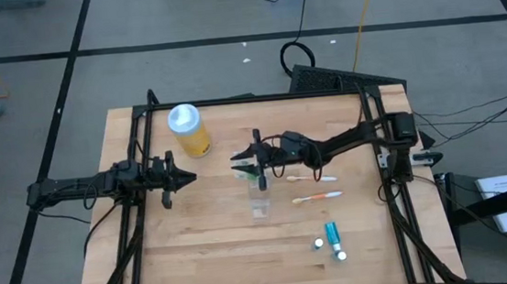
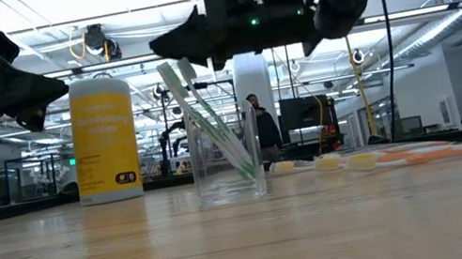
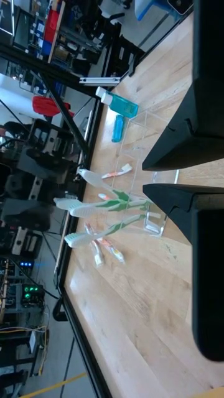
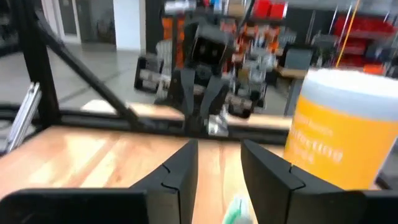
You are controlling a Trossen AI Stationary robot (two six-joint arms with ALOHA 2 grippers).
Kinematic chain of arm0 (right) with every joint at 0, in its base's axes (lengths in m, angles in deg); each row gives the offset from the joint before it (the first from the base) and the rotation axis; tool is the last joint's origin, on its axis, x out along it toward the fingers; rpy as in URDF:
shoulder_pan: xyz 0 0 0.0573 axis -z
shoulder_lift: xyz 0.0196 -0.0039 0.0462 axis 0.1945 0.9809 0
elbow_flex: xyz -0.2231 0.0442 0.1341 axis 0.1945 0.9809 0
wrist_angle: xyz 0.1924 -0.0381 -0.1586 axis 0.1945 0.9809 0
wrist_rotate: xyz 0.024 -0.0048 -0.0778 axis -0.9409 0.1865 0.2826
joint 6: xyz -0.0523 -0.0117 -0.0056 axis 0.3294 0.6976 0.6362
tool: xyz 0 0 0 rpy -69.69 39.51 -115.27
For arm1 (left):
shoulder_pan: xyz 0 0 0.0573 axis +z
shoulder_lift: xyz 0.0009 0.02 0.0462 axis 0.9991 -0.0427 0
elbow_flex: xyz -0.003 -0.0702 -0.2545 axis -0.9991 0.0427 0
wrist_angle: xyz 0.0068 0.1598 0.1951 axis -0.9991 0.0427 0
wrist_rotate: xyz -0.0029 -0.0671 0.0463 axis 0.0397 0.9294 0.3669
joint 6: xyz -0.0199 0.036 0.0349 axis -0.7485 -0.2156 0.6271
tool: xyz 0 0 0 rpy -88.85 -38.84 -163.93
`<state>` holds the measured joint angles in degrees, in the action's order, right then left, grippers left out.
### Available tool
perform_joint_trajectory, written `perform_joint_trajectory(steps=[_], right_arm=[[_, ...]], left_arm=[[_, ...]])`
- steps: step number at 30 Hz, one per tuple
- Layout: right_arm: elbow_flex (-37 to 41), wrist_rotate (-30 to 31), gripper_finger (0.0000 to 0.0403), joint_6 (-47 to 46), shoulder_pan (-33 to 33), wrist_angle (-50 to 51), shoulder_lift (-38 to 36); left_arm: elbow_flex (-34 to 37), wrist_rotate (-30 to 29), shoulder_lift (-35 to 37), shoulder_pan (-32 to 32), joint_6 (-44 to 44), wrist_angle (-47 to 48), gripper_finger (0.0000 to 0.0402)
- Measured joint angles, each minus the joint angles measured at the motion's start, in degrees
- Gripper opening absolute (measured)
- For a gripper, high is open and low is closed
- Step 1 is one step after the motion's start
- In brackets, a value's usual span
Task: Pick & Place toothbrushing station
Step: Put the orange toothbrush into the transparent organizer
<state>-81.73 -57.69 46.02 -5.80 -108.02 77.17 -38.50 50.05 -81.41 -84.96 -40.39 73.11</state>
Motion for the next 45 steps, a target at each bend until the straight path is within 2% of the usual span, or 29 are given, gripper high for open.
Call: perform_joint_trajectory(steps=[6, 11, 13, 16, 28, 32, 39, 41, 45], right_arm=[[-0.05, -0.01, 0.0117, -0.06, 0.0, 14.38, -7.23], [-0.05, -0.3, 0.0116, 0.29, 0.0, 23.05, -9.68], [-0.09, -2.14, 0.0116, 1.15, 0.02, 25.33, -9.65], [-0.07, -4.49, 0.0116, 1.15, -0.05, 27.43, -9.39], [-0.05, -4.3, 0.0116, 2.47, -0.55, 27.58, -10.03], [-0.05, -4.5, 0.0116, 2.78, -1.54, 36.51, -13.82], [0.32, -4.28, 0.0116, 2.46, -2.93, 59.16, -20.78], [2.46, -4.26, 0.0116, 1.11, -2.95, 59.74, -21.18], [9.23, -4.19, 0.0116, -0.51, -2.91, 52.71, -20.55]], left_arm=[[0.0, 0.01, 0.0, 0.01, 0.0, 0.0, 0.0049], [0.0, 0.02, 0.0, 0.0, 0.02, 0.0, 0.0049], [0.0, 0.02, 0.0, 0.02, 0.02, 0.0, 0.0049], [0.01, 0.0, 0.0, 0.0, 0.01, 0.0, 0.0049], [0.0, 0.01, 0.0, 0.02, 0.0, 0.02, 0.0049], [0.0, 0.0, 0.0, 0.0, 0.02, 0.0, 0.0049], [0.0, 0.01, 0.0, 0.0, 0.02, 0.0, 0.0049], [0.0, 0.01, 0.0, 0.0, 0.02, 0.0, 0.0049], [0.0, 0.0, 0.0, 0.02, 0.02, 0.0, 0.0049]])
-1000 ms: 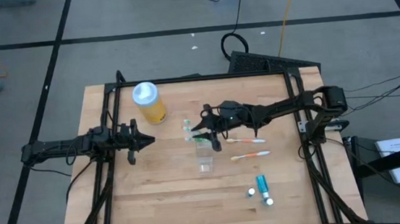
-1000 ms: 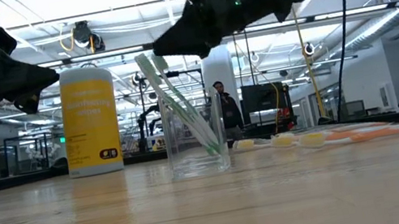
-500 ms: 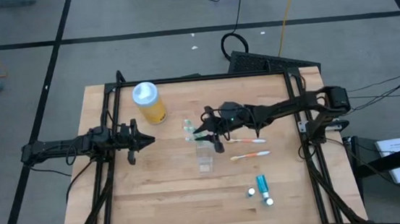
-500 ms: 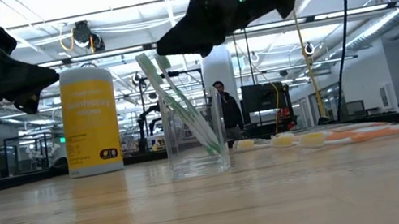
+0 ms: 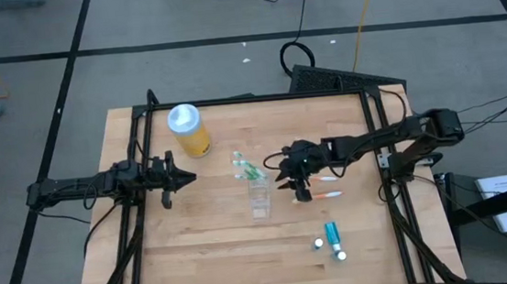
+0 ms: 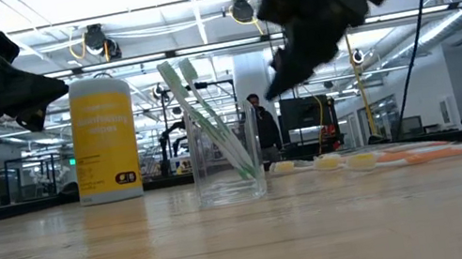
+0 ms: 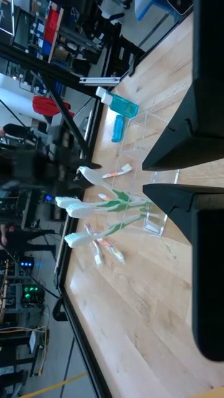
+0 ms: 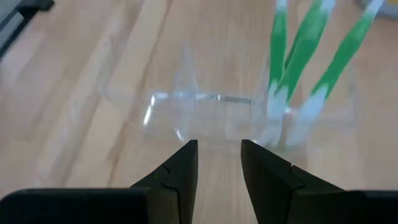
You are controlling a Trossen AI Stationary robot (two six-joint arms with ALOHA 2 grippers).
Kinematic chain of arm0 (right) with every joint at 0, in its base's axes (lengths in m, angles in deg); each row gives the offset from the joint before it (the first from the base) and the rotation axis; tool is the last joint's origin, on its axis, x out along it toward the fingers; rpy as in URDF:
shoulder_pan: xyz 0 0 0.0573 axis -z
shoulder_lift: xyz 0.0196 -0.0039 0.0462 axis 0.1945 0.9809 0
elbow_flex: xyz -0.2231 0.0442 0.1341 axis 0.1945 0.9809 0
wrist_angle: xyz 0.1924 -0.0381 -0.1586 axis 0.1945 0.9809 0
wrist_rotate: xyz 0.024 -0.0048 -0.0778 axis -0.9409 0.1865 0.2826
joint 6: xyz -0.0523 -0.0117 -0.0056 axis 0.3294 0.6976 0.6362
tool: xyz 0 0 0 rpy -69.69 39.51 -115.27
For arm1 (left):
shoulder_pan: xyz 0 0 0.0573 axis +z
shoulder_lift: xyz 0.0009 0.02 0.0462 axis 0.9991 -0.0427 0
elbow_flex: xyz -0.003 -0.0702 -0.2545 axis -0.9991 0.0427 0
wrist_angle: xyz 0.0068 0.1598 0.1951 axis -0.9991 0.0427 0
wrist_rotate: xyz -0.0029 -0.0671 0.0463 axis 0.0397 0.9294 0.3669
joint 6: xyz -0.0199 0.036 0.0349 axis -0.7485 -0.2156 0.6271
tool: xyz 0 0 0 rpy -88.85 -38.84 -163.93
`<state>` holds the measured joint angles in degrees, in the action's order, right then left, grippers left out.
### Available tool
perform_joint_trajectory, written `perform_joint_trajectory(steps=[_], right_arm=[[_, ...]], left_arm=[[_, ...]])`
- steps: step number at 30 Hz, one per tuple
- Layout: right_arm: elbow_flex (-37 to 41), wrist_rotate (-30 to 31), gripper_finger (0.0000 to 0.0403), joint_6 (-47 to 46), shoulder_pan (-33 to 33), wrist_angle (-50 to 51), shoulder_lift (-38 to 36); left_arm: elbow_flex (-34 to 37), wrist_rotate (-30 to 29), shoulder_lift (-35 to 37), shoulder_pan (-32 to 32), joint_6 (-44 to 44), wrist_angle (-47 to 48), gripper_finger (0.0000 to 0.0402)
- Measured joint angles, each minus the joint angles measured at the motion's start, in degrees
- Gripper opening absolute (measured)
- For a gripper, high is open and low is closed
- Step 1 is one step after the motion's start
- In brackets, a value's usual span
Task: Pick & Place toothbrushing station
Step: Put the orange toothbrush into the transparent organizer
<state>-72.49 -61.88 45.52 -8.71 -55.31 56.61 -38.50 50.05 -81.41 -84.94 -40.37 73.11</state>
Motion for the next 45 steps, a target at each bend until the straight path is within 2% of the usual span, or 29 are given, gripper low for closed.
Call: perform_joint_trajectory(steps=[3, 7, 14, 19, 26, 34, 41, 45], right_arm=[[4.84, 1.98, 0.0116, -0.04, 0.0, -6.66, 0.71], [8.56, 9.45, 0.0116, -0.16, 0.0, -7.28, 0.11], [9.45, 20.34, 0.0116, 0.37, 0.77, 1.3, -3.98], [9.43, 25.49, 0.0116, 0.08, 5.4, 8.63, -7.29], [9.43, 25.45, 0.0116, 2.35, 13.68, 19.3, -10.08], [9.51, 25.23, 0.0116, 4.34, 19.64, 24.8, -9.67], [13.51, 19.26, 0.0116, 4.55, 22.35, 20.32, -9.67], [17.66, 19.23, 0.0116, 4.4, 22.61, 15.94, -9.73]], left_arm=[[0.01, 0.0, 0.0, 0.0, 0.0, 0.0, 0.0049], [0.01, 0.0, 0.0, -0.02, 0.0, 0.01, 0.0049], [0.02, 0.0, 0.0, 0.0, 0.0, 0.02, 0.0049], [0.02, 0.0, 0.0, -0.02, 0.0, 0.0, 0.0049], [0.02, 0.0, 0.0, -0.01, 0.0, 0.0, 0.0049], [0.02, 0.0, 0.0, 0.0, 0.0, 0.0, 0.0049], [0.0, 0.02, 0.0, 0.0, 0.0, 0.0, 0.0049], [0.0, 0.01, 0.0, 0.0, 0.0, 0.0, 0.0049]])
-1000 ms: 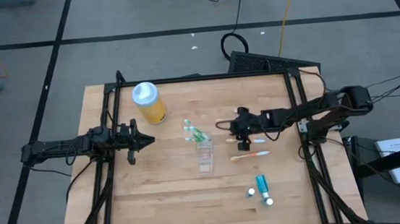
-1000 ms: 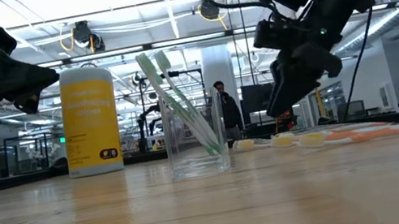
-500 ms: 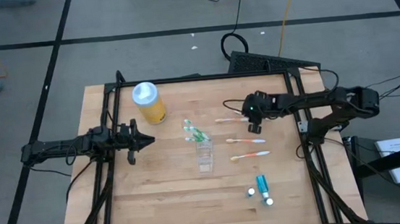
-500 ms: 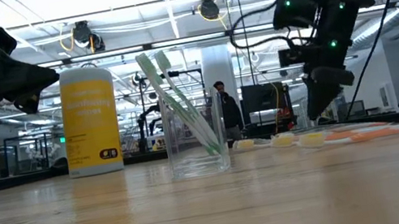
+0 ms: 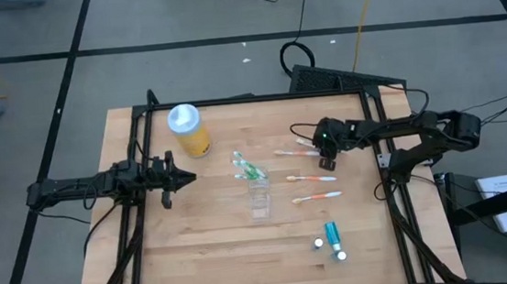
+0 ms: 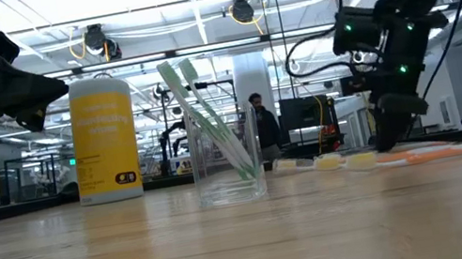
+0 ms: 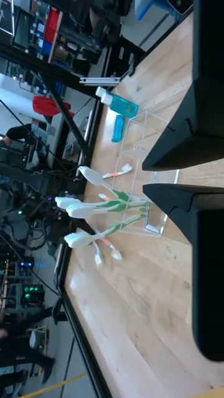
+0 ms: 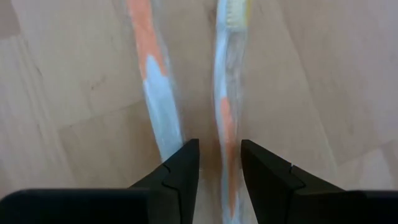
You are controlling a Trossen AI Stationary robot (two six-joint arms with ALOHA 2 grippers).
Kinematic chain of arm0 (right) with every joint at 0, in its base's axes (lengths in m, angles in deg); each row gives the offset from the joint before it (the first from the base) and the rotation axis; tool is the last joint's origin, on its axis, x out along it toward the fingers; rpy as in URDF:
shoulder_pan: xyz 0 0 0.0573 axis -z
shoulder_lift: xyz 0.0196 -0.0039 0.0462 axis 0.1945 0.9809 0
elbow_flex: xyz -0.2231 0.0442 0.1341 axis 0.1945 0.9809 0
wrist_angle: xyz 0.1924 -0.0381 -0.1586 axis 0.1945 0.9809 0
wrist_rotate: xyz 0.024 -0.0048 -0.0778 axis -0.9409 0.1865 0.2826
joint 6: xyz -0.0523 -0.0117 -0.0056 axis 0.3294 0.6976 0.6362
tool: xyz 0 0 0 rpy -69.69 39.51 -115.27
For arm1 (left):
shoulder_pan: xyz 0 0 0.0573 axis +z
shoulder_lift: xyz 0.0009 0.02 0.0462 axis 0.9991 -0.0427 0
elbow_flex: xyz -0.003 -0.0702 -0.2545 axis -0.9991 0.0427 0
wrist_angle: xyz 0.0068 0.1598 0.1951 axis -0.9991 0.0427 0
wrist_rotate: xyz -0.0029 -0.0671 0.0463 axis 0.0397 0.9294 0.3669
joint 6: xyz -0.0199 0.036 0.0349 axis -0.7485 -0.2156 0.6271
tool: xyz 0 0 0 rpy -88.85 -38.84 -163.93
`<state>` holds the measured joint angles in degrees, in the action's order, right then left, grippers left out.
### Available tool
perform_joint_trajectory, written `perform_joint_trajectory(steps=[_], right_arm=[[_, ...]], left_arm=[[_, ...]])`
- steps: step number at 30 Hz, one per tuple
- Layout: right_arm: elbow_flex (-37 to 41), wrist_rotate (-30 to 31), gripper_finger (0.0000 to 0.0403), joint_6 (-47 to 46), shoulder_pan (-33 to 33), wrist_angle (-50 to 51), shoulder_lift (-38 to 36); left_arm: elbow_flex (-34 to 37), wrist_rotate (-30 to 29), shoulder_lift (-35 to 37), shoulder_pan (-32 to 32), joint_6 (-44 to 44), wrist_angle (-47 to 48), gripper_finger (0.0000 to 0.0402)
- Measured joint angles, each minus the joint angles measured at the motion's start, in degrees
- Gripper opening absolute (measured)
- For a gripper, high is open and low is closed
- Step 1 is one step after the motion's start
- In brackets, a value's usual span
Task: Pick & Place toothbrushing station
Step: Put the orange toothbrush into the transparent organizer
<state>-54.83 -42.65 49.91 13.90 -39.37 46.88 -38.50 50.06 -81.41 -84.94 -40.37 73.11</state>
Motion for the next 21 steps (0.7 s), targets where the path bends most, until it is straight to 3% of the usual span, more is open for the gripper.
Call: perform_joint_trajectory(steps=[9, 18, 21], right_arm=[[3.92, 0.03, 0.0111, -2.95, 0.01, -1.82, -0.16], [4.03, -1.47, 0.0023, -2.73, 0.05, -1.67, -0.07], [4.03, -1.48, 0.0011, -2.69, 0.05, -1.53, -0.07]], left_arm=[[0.0, -0.01, 0.0, 0.0, 0.0, 0.0, 0.0049], [0.01, -0.01, 0.0, -0.01, -0.01, 0.0, 0.0049], [0.0, -0.01, 0.0, -0.02, 0.0, 0.0, 0.0049]])
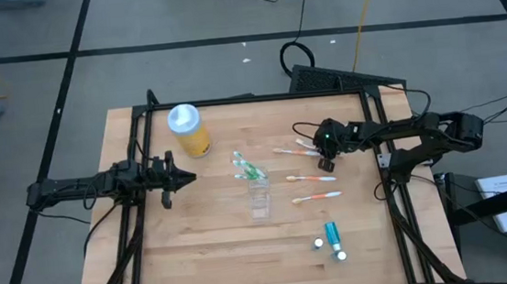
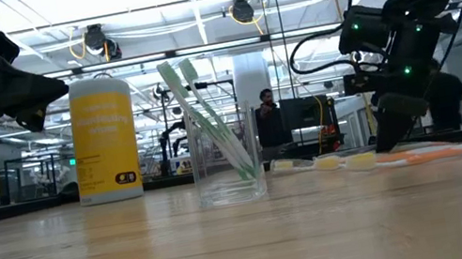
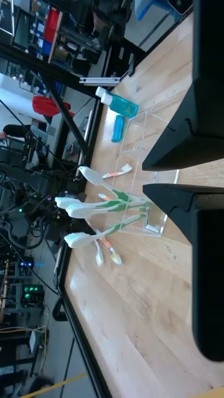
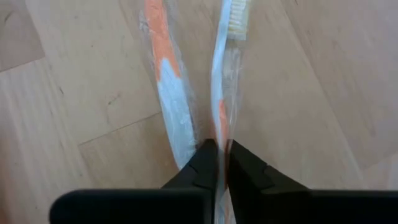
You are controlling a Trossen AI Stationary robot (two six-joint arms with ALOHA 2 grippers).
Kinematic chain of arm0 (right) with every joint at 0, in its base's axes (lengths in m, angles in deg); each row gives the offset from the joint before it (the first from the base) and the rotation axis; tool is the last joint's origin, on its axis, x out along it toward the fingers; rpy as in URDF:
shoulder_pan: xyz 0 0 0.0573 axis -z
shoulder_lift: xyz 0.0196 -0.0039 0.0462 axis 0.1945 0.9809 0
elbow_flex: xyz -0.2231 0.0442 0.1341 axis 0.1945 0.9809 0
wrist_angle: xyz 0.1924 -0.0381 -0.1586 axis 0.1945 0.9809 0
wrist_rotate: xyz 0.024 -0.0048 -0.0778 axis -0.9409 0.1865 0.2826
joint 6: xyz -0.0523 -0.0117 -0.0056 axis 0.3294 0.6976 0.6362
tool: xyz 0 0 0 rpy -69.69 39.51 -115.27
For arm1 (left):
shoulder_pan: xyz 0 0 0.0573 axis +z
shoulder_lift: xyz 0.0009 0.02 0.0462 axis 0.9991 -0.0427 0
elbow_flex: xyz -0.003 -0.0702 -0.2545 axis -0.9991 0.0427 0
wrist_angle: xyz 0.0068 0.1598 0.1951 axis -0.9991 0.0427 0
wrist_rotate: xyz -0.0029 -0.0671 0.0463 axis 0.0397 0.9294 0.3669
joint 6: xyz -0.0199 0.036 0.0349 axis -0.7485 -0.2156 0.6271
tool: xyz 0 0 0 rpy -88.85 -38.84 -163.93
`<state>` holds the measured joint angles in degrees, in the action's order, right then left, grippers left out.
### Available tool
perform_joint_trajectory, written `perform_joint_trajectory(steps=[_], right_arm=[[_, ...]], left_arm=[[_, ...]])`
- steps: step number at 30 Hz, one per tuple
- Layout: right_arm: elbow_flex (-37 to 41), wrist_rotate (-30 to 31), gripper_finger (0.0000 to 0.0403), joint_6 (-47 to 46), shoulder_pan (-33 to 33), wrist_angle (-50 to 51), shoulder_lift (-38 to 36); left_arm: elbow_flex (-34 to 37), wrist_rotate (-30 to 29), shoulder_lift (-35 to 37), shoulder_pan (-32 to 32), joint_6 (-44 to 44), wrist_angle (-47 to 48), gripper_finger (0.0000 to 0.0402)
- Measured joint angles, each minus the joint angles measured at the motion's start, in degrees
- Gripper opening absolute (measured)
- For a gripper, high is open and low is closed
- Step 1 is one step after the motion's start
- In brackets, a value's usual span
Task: Pick & Place toothbrushing station
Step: Put the orange toothbrush into the transparent organizer
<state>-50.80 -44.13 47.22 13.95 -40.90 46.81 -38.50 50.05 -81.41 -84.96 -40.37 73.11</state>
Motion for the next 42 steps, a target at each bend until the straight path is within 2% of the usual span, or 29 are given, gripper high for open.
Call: perform_joint_trajectory(steps=[4, 9, 20, 35, 42], right_arm=[[0.04, 0.13, 0.0023, -0.02, -0.02, -0.02, 0.04], [0.07, 0.2, 0.001, 0.4, -0.04, -0.47, 0.04], [0.11, 0.35, 0.0014, 1.29, -0.03, -2.08, -0.59], [0.27, -0.18, 0.0015, 0.21, -0.17, -2.06, -13.9], [0.26, -9.54, 0.0015, -4.46, -3.55, -7.27, -16.0]], left_arm=[[0.0, 0.0, 0.0, 0.02, 0.0, 0.0, 0.0049], [0.01, 0.02, 0.0, 0.01, -0.01, 0.0, 0.0049], [0.0, 0.02, 0.0, 0.0, 0.0, 0.0, 0.0049], [0.0, 0.01, 0.0, 0.0, 0.0, 0.0, 0.0049], [0.0, 0.02, 0.0, 0.0, -0.02, 0.0, 0.0049]])
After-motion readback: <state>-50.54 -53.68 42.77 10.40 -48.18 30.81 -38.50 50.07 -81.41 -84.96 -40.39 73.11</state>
